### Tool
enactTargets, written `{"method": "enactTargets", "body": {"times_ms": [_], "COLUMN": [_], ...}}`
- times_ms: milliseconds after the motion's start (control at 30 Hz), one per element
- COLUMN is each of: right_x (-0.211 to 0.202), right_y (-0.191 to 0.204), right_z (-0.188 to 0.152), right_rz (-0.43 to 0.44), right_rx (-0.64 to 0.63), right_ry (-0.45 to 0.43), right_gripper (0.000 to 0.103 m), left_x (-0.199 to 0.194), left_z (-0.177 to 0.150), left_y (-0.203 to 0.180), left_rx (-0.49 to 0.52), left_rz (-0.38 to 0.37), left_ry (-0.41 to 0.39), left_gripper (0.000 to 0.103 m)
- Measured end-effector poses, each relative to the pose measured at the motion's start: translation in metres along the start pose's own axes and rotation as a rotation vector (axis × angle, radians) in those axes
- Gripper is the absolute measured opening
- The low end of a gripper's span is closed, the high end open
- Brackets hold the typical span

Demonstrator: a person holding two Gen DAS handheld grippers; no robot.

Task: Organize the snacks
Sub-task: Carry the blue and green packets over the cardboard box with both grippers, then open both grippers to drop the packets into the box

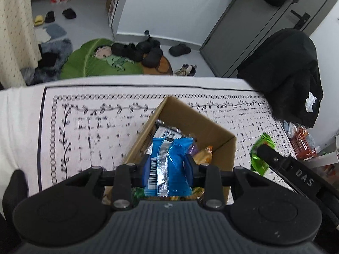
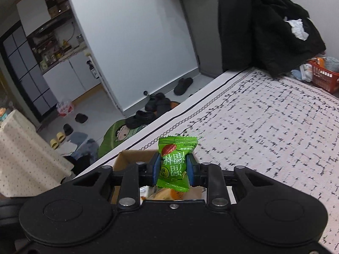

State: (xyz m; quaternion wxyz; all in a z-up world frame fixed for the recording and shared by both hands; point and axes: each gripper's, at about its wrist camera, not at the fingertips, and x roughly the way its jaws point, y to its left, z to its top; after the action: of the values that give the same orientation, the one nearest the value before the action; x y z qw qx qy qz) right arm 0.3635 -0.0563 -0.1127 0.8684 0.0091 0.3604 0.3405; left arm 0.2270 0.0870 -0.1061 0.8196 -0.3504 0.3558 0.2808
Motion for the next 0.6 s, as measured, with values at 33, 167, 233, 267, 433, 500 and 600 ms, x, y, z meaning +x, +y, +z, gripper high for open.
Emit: {"method": "enactTargets", "body": {"times_ms": [33, 167, 233, 267, 433, 500, 600], "right_x": [0.001, 0.006, 0.010, 0.012, 0.022, 0.027, 0.032], "right_y": [0.002, 0.010, 0.013, 0.014, 0.016, 0.018, 0.018], "right_z": [-0.001, -0.004, -0.005, -0.006, -0.010, -0.012, -0.012], "right_rz": [0.002, 0.010, 0.015, 0.017, 0.021, 0.019, 0.018], "right_rx": [-0.004, -0.016, -0.021, -0.023, -0.019, -0.015, -0.011], "right_ry": [0.004, 0.021, 0.030, 0.036, 0.057, 0.065, 0.072], "right_gripper": [0.026, 0.026, 0.026, 0.026, 0.026, 0.026, 0.026], "left_x": [0.001, 0.007, 0.011, 0.013, 0.012, 0.012, 0.015], "left_z": [-0.002, -0.005, -0.004, -0.003, 0.006, 0.010, 0.015], "left_y": [0.002, 0.008, 0.013, 0.015, 0.018, 0.020, 0.021], "left_rx": [-0.008, -0.045, -0.083, -0.097, -0.095, -0.097, -0.095], "left_rz": [-0.004, -0.028, -0.053, -0.062, -0.030, -0.032, -0.027], "left_ry": [0.012, 0.052, 0.074, 0.082, 0.053, 0.044, 0.037], "left_gripper": [0.033, 0.037, 0.044, 0.051, 0.062, 0.063, 0.064]}}
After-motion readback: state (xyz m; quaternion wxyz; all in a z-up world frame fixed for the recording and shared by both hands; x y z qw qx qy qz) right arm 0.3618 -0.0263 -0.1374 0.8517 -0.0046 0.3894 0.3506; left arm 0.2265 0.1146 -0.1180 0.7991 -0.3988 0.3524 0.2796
